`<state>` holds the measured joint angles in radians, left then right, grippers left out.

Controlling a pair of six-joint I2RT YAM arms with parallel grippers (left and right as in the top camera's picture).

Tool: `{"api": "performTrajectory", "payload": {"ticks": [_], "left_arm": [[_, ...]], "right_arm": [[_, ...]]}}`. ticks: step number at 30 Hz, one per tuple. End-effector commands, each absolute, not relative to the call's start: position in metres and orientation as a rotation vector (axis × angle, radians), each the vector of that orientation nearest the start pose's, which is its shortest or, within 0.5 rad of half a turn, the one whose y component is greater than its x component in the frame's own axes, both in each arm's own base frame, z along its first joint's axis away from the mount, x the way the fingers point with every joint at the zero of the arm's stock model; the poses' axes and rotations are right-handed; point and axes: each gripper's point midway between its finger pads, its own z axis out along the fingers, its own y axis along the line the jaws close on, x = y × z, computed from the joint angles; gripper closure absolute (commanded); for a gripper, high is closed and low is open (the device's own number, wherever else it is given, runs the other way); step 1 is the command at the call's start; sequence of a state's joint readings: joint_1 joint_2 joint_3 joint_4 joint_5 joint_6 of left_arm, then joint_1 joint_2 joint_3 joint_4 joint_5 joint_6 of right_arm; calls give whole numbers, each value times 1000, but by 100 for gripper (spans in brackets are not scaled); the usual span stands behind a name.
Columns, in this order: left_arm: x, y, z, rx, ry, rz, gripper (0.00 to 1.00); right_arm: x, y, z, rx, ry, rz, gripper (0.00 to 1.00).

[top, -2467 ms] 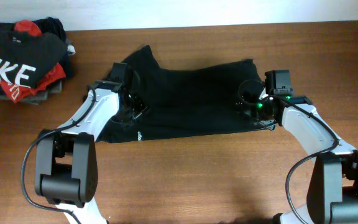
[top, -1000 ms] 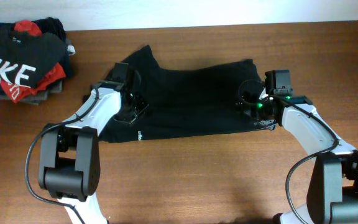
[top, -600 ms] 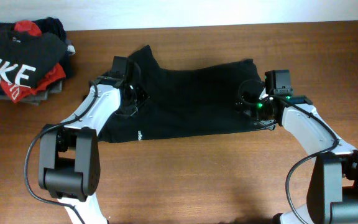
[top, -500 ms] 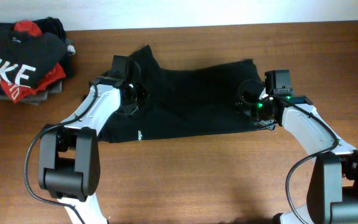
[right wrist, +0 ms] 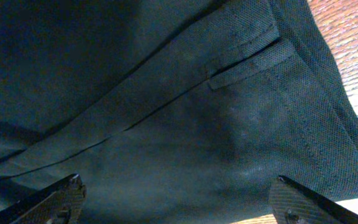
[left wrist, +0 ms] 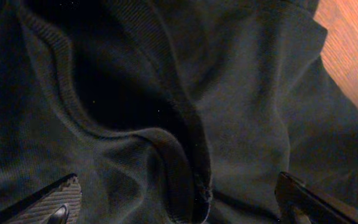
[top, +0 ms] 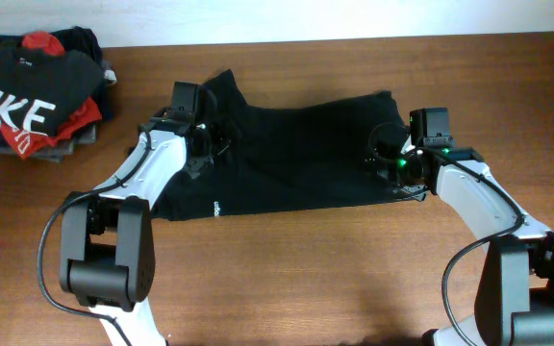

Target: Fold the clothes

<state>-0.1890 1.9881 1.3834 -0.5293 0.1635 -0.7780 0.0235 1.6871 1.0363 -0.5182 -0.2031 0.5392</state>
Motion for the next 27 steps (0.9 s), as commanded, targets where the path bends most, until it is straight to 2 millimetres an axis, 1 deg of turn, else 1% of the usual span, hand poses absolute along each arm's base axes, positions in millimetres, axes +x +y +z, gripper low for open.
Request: {"api": "performTrajectory", "payload": {"ticks": [1, 4, 7, 11, 14, 18, 27], "left_arm": [[458, -118, 54, -656, 2670, -472, 1], [461, -109, 59, -665, 2650, -444, 1], [466, -90, 65, -704, 2611, -394, 1], [470, -72, 65, -748, 2593, -382, 1], [472, -64, 64, -768, 2582, -376, 3], [477, -65, 63, -759, 2567, -385, 7], [486, -69, 62, -739, 2539, -402, 9]], "right_arm": [[376, 46, 51, 641, 2706, 425, 1], [376, 46, 51, 641, 2707, 424, 1], [376, 46, 51, 631, 2709, 423, 1], [376, 46, 51, 631, 2708, 423, 1], [376, 46, 51, 631, 2708, 423, 1], [376, 46, 51, 631, 2708, 423, 1], [376, 46, 51, 631, 2708, 423, 1]]}}
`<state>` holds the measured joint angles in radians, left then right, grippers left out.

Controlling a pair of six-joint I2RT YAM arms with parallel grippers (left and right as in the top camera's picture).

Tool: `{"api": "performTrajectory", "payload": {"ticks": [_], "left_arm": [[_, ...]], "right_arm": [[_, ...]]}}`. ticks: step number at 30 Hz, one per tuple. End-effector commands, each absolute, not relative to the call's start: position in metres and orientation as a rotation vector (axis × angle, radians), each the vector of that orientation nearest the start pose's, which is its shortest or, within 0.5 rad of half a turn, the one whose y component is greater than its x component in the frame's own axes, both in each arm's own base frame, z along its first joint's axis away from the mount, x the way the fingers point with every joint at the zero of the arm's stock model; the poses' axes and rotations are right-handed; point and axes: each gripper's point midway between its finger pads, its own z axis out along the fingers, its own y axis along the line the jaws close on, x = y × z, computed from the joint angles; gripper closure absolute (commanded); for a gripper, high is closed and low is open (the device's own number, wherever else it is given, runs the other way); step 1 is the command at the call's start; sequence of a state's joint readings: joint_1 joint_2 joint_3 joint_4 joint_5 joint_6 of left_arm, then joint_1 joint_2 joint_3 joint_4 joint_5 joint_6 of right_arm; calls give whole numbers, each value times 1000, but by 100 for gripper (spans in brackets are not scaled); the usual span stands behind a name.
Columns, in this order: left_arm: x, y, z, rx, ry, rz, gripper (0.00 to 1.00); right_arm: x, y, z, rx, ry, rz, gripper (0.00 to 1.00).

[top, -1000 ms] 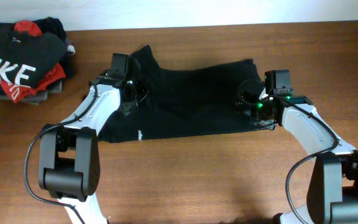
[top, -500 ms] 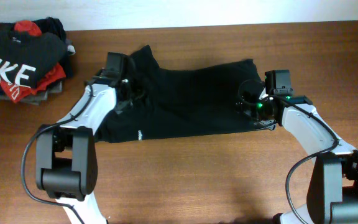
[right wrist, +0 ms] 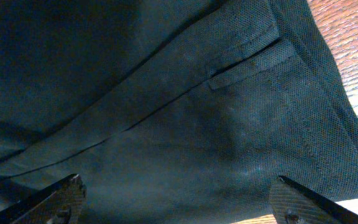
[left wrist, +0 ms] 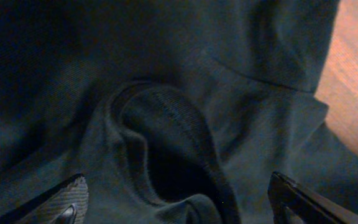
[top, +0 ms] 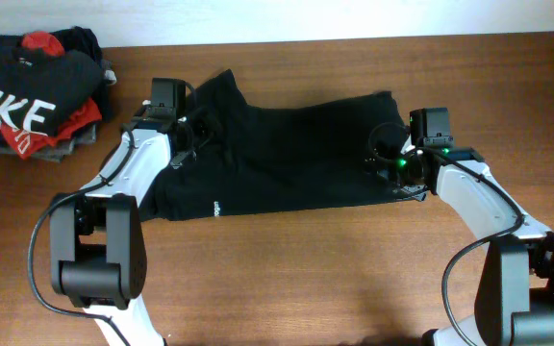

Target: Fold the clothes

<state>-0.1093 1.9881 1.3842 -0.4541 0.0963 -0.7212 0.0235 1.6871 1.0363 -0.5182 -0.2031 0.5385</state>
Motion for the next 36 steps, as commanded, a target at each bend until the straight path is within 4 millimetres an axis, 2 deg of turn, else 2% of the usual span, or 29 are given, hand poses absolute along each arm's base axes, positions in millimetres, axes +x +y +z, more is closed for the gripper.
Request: {"api": "performTrajectory", "payload": {"ticks": [1, 7, 8, 11, 17, 24, 30, 36], "left_arm": [[487, -69, 61, -738, 2536, -402, 9], [490, -70, 44, -746, 2554, -397, 11], [490, -70, 41, -747, 2559, -400, 16], [492, -72, 35, -748, 2560, -411, 23], [505, -75, 43, -723, 2504, -447, 44], [510, -76, 42, -716, 2487, -456, 66], [520, -77, 41, -700, 2452, -471, 67], [532, -83, 55, -615, 2408, -512, 67]], "right_arm": [[376, 46, 51, 631, 2708, 423, 1], [376, 46, 51, 631, 2708, 423, 1], [376, 46, 51, 631, 2708, 423, 1], [376, 46, 51, 631, 2708, 423, 1], [376, 46, 51, 631, 2708, 423, 1], [376, 46, 51, 631, 2708, 423, 1], [376, 46, 51, 630, 2706, 424, 1], [377, 46, 52, 629, 2704, 424, 1]]}}
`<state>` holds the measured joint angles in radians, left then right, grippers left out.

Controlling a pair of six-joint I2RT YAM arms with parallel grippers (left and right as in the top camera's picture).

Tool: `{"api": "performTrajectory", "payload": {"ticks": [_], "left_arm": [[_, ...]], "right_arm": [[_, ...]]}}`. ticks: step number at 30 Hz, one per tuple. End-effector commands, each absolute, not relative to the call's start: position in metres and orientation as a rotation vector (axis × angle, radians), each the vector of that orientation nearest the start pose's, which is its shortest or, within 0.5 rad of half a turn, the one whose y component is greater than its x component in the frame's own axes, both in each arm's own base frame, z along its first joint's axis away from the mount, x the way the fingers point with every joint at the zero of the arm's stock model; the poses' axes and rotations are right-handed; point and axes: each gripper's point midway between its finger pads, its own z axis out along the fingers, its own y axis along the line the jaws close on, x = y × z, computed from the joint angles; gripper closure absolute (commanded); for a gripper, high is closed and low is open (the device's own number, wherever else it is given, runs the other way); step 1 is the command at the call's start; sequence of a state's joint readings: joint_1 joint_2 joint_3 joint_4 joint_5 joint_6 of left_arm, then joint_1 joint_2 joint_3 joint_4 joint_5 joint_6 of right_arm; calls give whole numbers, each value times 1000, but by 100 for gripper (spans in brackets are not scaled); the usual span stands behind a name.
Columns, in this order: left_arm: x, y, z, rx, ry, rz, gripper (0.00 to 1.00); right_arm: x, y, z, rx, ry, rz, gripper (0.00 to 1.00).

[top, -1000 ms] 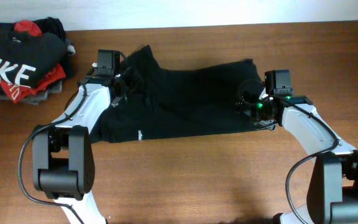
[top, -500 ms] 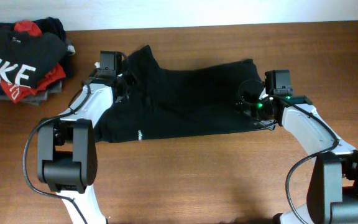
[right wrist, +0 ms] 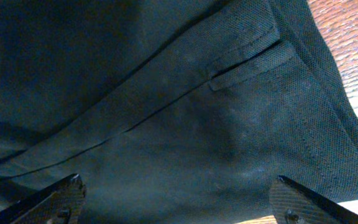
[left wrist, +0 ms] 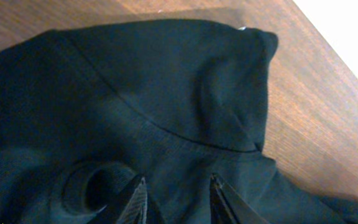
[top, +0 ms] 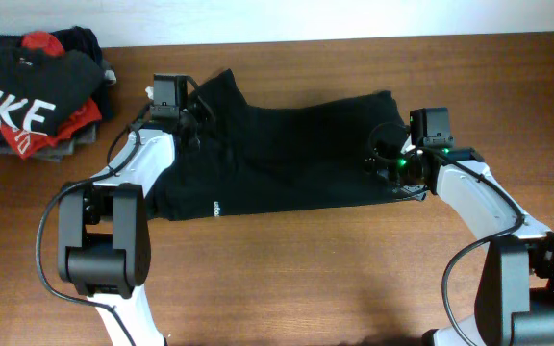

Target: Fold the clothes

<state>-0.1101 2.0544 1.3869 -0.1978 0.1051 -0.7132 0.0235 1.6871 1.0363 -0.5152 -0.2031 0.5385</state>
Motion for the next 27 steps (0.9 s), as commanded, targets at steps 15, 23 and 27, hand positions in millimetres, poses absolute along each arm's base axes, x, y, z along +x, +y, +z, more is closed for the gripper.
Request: {"api": "performTrajectory", "payload": {"ticks": [15, 23, 27], "left_arm": [[524, -114, 194, 8, 2361, -486, 1], [526, -109, 192, -1, 2368, -455, 2], [526, -109, 173, -9, 2414, -453, 1]], "right_arm": [[406, 51, 69, 575, 2582, 485, 1], [469, 60, 141, 441, 2302, 596, 3], [496, 50, 179, 440, 2191, 536, 14]]}}
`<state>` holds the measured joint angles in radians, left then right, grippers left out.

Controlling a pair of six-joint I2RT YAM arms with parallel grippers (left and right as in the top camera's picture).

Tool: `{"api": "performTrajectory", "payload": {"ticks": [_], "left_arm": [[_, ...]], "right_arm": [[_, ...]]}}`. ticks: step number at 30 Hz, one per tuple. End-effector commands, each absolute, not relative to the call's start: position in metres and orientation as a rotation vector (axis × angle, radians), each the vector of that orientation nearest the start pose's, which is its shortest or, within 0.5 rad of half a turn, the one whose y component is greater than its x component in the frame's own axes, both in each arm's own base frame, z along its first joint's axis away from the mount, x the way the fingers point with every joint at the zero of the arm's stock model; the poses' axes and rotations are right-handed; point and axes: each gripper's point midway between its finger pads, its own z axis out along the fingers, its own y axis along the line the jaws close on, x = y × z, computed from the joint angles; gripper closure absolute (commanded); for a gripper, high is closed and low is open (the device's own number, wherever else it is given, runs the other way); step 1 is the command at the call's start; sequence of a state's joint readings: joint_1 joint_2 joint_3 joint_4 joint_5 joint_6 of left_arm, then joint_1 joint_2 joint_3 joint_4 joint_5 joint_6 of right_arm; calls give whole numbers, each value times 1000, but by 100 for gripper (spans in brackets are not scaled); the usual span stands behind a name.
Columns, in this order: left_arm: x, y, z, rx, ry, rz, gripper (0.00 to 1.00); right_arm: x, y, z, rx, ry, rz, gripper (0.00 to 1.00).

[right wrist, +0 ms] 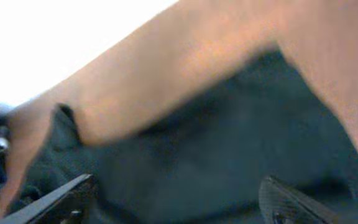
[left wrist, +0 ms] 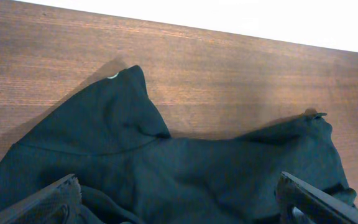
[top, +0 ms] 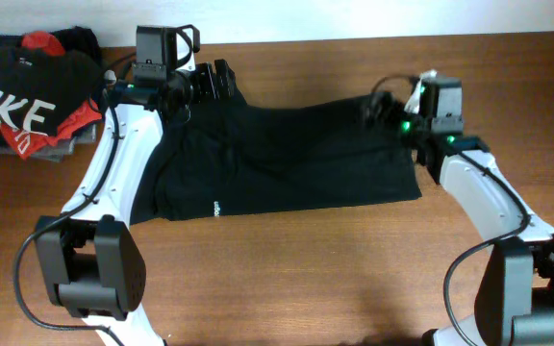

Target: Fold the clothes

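A black garment [top: 277,159] lies spread across the wooden table, with a small white label near its front left hem. The left gripper [top: 215,81] hovers open over the garment's far left corner. In the left wrist view that gripper [left wrist: 178,190] has its fingers wide apart, with the black cloth [left wrist: 166,168] below and nothing between them. The right gripper [top: 379,106] is open by the garment's far right corner. The right wrist view is blurred, but there the gripper [right wrist: 176,186] shows both fingers spread over the dark cloth [right wrist: 216,149].
A pile of clothes [top: 32,91] sits at the far left of the table, a black shirt with white lettering and red pieces on top. Bare wood table [top: 287,279] lies in front of the garment. The white wall edge [top: 354,19] runs along the back.
The left gripper's fingers were close together low over the cloth; now they are wide apart and higher, at the far left corner. The right gripper has moved from the right edge to the far right corner.
Both grippers were open and low on the garment, left near the collar, right on the right hem. The left moved toward the far left sleeve and narrowed its fingers there while the right stayed still. Now both are open and higher at the far corners.
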<state>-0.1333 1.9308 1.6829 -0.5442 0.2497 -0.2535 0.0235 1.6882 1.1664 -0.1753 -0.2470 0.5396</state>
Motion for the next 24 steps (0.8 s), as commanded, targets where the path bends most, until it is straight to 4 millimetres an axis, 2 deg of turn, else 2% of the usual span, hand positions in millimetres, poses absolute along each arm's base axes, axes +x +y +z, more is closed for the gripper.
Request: {"api": "performTrajectory", "payload": {"ticks": [1, 6, 12, 18, 24], "left_arm": [[526, -109, 168, -11, 2425, -453, 1], [526, -109, 139, -22, 2488, -449, 1], [518, -108, 120, -34, 2558, -444, 1], [516, -108, 117, -37, 2572, -443, 1], [515, -108, 117, -38, 2577, -442, 1]], "right_arm": [[500, 48, 185, 445, 2185, 526, 14], [530, 31, 189, 477, 2252, 463, 18], [564, 16, 171, 486, 2384, 408, 18], [583, -1, 131, 555, 2501, 373, 18], [587, -7, 96, 533, 2558, 338, 24]]}}
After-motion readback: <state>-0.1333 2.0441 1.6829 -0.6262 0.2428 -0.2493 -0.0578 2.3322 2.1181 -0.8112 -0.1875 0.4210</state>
